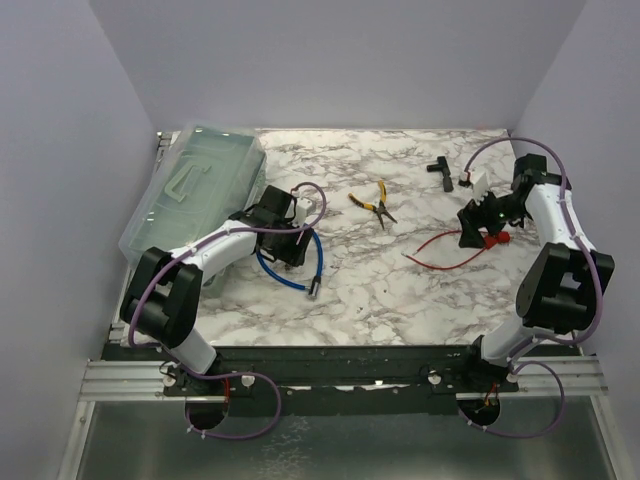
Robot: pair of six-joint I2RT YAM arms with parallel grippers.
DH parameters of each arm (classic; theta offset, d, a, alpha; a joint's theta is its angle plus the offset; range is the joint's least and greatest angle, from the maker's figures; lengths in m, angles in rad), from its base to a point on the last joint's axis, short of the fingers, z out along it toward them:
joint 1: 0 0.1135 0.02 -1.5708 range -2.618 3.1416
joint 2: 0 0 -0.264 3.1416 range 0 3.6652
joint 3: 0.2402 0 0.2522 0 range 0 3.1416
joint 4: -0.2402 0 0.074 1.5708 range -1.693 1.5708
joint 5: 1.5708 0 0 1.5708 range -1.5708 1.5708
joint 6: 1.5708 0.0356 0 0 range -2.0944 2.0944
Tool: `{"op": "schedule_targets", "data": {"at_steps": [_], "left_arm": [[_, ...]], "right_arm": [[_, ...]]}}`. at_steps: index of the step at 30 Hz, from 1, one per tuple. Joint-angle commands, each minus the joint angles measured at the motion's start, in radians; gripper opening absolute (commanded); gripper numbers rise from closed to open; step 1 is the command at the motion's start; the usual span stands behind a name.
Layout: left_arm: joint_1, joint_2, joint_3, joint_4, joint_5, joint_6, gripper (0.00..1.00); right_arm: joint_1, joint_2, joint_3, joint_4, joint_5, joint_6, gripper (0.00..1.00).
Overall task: Lock with the key
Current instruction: Place the key at the center of the board, then pick up the lock from the center of the board.
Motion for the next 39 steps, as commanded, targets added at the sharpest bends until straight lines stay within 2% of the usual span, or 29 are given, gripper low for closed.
{"op": "schedule_targets", "data": {"at_steps": [1, 5, 8, 11, 16, 22, 33, 39], "left_arm": [[-0.008, -0.012, 0.058, -0.053, 0.083, 0.019, 0.71], [-0.007, -0.037, 0.082, -0.069, 0.14, 0.029, 0.86], [-0.007, -0.051, 0.097, -0.074, 0.178, 0.029, 0.92], [-0.006, -0.067, 0.102, -0.081, 0.218, 0.034, 0.96], [-0.007, -0.095, 0.099, -0.086, 0.293, 0.045, 0.99], [-0.006, -0.105, 0.105, -0.09, 0.324, 0.04, 0.99], [-0.007, -0.112, 0.112, -0.093, 0.352, 0.026, 0.99], [-0.007, -0.111, 0.12, -0.092, 0.338, 0.032, 0.99]], "right_arm": [[-0.002, 0.023, -0.042, -0.004, 0.032, -0.293, 0.83], [-0.002, -0.014, -0.148, 0.044, 0.056, -0.534, 0.77], [-0.002, -0.043, -0.234, 0.131, 0.09, -0.682, 0.7], [-0.002, -0.027, -0.256, 0.143, 0.115, -0.78, 0.64], [-0.004, 0.013, -0.27, 0.184, 0.155, -0.918, 0.59], [-0.01, 0.063, -0.256, 0.153, 0.191, -1.028, 0.54], [-0.011, 0.173, -0.209, 0.151, 0.269, -1.072, 0.49], [-0.011, 0.212, -0.198, 0.112, 0.304, -1.138, 0.37]]}}
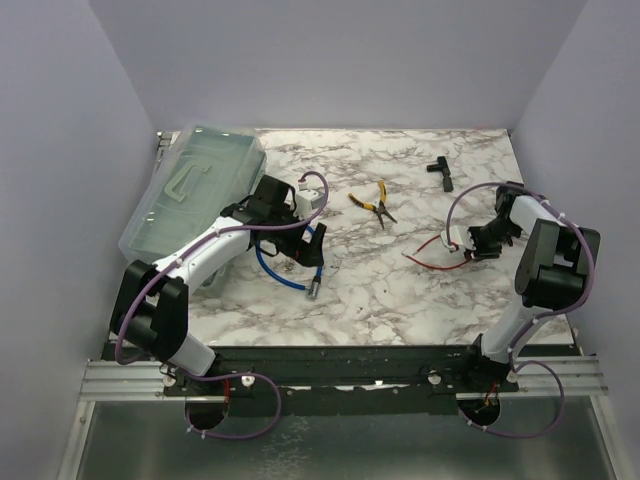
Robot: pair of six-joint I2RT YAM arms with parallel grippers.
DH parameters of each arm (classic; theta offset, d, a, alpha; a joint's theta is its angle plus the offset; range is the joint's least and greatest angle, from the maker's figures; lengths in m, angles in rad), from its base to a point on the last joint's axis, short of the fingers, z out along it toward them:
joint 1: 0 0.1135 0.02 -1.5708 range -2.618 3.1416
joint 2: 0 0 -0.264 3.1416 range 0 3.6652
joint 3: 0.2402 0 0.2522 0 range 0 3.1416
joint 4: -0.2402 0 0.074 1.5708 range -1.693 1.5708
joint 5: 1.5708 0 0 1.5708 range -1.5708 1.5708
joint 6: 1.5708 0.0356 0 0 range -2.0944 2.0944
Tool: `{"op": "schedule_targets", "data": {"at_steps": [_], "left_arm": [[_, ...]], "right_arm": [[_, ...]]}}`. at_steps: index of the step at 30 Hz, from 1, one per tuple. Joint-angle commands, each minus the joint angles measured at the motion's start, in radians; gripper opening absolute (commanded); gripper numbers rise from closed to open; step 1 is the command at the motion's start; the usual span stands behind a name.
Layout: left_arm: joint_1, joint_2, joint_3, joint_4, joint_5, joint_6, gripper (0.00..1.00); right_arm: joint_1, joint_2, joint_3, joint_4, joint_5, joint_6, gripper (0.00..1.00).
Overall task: Lock with the key
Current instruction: Pick up the lock from the center of the board.
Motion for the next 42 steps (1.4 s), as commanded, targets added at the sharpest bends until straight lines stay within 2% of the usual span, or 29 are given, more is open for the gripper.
{"op": "schedule_targets", "data": {"at_steps": [1, 10, 15, 25, 30, 33, 38, 39, 40, 42], "left_arm": [[-0.002, -0.031, 0.032, 0.0, 0.027, 0.002, 0.99], [-0.004, -0.043, 0.049, 0.001, 0.022, -0.002, 0.99], [-0.003, -0.078, 0.039, 0.004, 0.04, 0.001, 0.99], [-0.002, -0.218, -0.036, 0.145, 0.069, 0.139, 0.99], [-0.007, -0.265, -0.04, 0.192, 0.118, 0.273, 0.97], [-0.029, -0.29, -0.045, 0.224, 0.122, 0.398, 0.95], [-0.121, -0.289, -0.03, 0.231, 0.053, 0.673, 0.89], [-0.141, -0.284, -0.027, 0.229, 0.032, 0.724, 0.86], [-0.187, -0.267, -0.02, 0.235, -0.035, 0.834, 0.8], [-0.209, -0.258, -0.015, 0.243, -0.065, 0.892, 0.78]], "right_arm": [[-0.008, 0.046, -0.015, -0.032, 0.06, -0.096, 0.35], [-0.007, 0.048, -0.105, -0.062, 0.114, -0.164, 0.22], [-0.007, 0.054, -0.06, -0.086, 0.085, -0.097, 0.01], [0.006, -0.016, 0.209, -0.396, -0.183, 0.1, 0.0], [0.054, -0.062, 0.263, -0.501, -0.324, 0.202, 0.0], [0.103, -0.081, 0.299, -0.509, -0.445, 0.344, 0.0], [0.227, -0.084, 0.359, -0.508, -0.629, 0.567, 0.0], [0.25, -0.082, 0.37, -0.508, -0.664, 0.607, 0.0], [0.318, -0.057, 0.401, -0.507, -0.752, 0.719, 0.0], [0.351, -0.039, 0.412, -0.507, -0.802, 0.781, 0.0]]}}
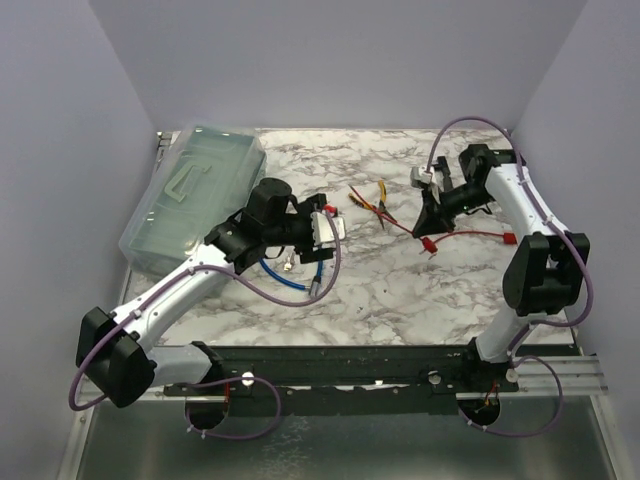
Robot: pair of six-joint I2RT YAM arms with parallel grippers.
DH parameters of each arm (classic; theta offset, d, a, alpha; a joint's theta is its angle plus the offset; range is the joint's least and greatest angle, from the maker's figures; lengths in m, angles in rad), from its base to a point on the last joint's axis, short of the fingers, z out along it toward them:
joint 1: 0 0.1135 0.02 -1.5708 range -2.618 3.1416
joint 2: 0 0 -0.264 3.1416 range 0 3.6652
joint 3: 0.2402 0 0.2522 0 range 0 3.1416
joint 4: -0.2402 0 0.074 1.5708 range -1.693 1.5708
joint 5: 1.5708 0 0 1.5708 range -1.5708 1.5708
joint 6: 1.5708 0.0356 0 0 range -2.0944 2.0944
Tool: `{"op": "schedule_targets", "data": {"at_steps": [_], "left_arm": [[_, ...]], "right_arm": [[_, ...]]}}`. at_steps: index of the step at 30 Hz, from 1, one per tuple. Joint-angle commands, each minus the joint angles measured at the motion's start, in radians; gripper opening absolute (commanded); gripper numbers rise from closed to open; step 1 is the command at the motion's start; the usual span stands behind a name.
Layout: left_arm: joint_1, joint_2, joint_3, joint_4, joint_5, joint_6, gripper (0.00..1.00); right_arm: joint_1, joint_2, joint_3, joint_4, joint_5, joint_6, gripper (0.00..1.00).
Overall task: Lock with the key
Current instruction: Pick up the lock from the center of the board, then lock the lock.
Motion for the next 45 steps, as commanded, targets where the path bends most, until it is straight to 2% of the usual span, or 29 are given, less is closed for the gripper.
{"op": "schedule_targets", "data": {"at_steps": [1, 8, 16, 33, 35, 37, 39, 40, 41, 42, 45], "left_arm": [[-0.06, 0.022, 0.018, 0.043, -0.114, 0.279, 0.78], [-0.093, 0.029, -0.011, 0.137, -0.219, 0.389, 0.7], [-0.09, 0.053, -0.04, 0.177, -0.242, 0.405, 0.61], [-0.076, 0.076, -0.068, 0.185, -0.159, 0.422, 0.49], [-0.076, 0.079, -0.066, 0.184, -0.149, 0.413, 0.42], [-0.076, 0.077, -0.062, 0.18, -0.143, 0.405, 0.31], [-0.076, 0.072, -0.056, 0.176, -0.151, 0.383, 0.06], [-0.076, 0.069, -0.048, 0.174, -0.158, 0.357, 0.0], [-0.076, 0.066, -0.038, 0.171, -0.166, 0.325, 0.0], [-0.076, 0.063, -0.025, 0.165, -0.175, 0.288, 0.0], [-0.074, 0.056, 0.038, 0.095, -0.182, 0.164, 0.0]], "right_arm": [[0.084, 0.028, 0.052, -0.034, -0.234, 0.242, 0.0], [0.174, 0.041, 0.017, 0.021, -0.307, 0.364, 0.0], [0.222, -0.006, -0.068, 0.072, -0.322, 0.422, 0.0], [0.274, -0.029, -0.079, 0.044, -0.337, 0.426, 0.0], [0.276, -0.028, -0.075, 0.043, -0.339, 0.429, 0.0], [0.276, -0.025, -0.07, 0.04, -0.338, 0.431, 0.0], [0.276, -0.022, -0.064, 0.031, -0.338, 0.426, 0.0], [0.276, -0.021, -0.062, 0.029, -0.339, 0.426, 0.0], [0.275, -0.022, -0.059, 0.028, -0.342, 0.429, 0.01], [0.275, -0.024, -0.056, 0.03, -0.34, 0.436, 0.08], [0.274, -0.044, -0.052, 0.078, -0.319, 0.504, 0.43]]}}
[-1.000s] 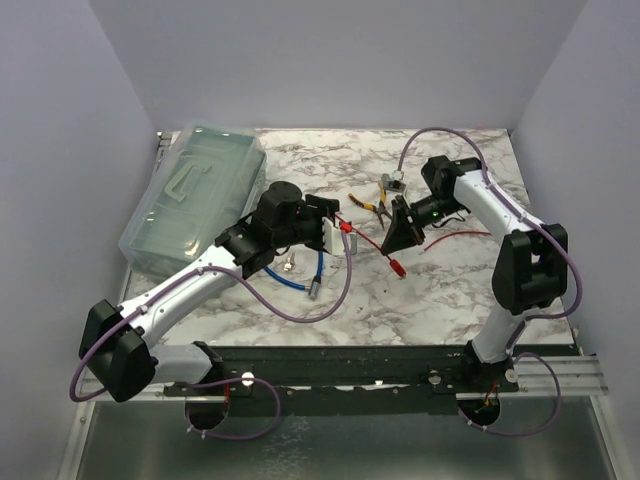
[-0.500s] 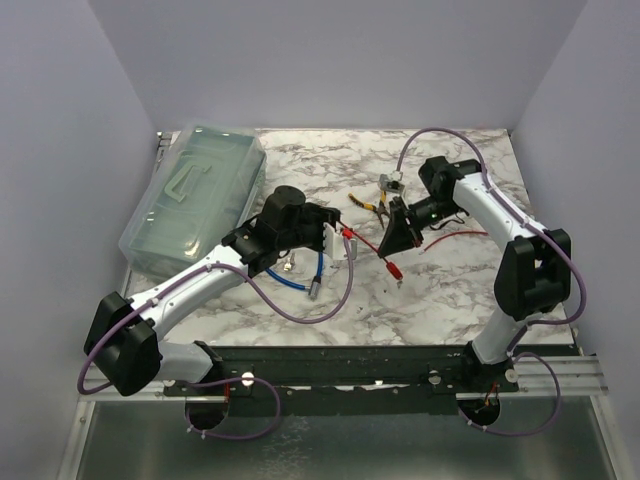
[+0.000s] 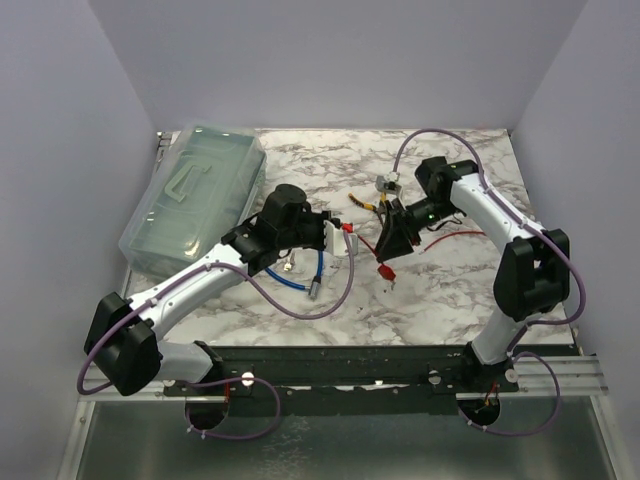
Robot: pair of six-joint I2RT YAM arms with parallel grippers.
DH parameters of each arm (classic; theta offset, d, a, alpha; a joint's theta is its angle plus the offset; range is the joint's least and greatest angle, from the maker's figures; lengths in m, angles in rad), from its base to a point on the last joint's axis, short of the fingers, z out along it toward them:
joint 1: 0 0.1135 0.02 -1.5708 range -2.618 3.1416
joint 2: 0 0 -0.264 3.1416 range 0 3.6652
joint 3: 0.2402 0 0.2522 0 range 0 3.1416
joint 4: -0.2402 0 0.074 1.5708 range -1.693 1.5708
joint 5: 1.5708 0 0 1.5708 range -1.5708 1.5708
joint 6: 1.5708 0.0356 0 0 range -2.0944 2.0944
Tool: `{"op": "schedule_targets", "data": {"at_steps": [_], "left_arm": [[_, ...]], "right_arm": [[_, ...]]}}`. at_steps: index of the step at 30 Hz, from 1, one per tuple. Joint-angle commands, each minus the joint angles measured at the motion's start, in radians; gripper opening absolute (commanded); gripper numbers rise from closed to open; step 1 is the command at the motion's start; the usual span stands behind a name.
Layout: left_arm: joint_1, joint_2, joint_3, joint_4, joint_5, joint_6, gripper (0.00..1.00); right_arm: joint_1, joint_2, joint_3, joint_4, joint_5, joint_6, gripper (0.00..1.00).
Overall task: Lock with the key
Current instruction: Lock the lock.
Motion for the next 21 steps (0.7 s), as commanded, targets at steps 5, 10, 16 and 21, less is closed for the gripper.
{"op": "schedule_targets", "data": {"at_steps": [5, 10, 16, 21], "left_arm": [[0.013, -0.024, 0.159, -0.16, 0.004, -0.316, 0.0], [0.02, -0.028, 0.212, -0.216, 0.001, -0.413, 0.0], [0.025, -0.007, 0.292, -0.276, -0.001, -0.507, 0.0], [0.028, 0.013, 0.362, -0.322, 0.013, -0.573, 0.0]], "right_arm": [[-0.056, -0.134, -0.017, 0.245, 0.032, 0.246, 0.7], [-0.105, -0.244, -0.075, 0.396, 0.1, 0.33, 0.96], [-0.106, -0.395, -0.212, 0.622, 0.135, 0.441, 0.96], [-0.105, -0.43, -0.241, 0.606, 0.142, 0.416, 0.91]]}}
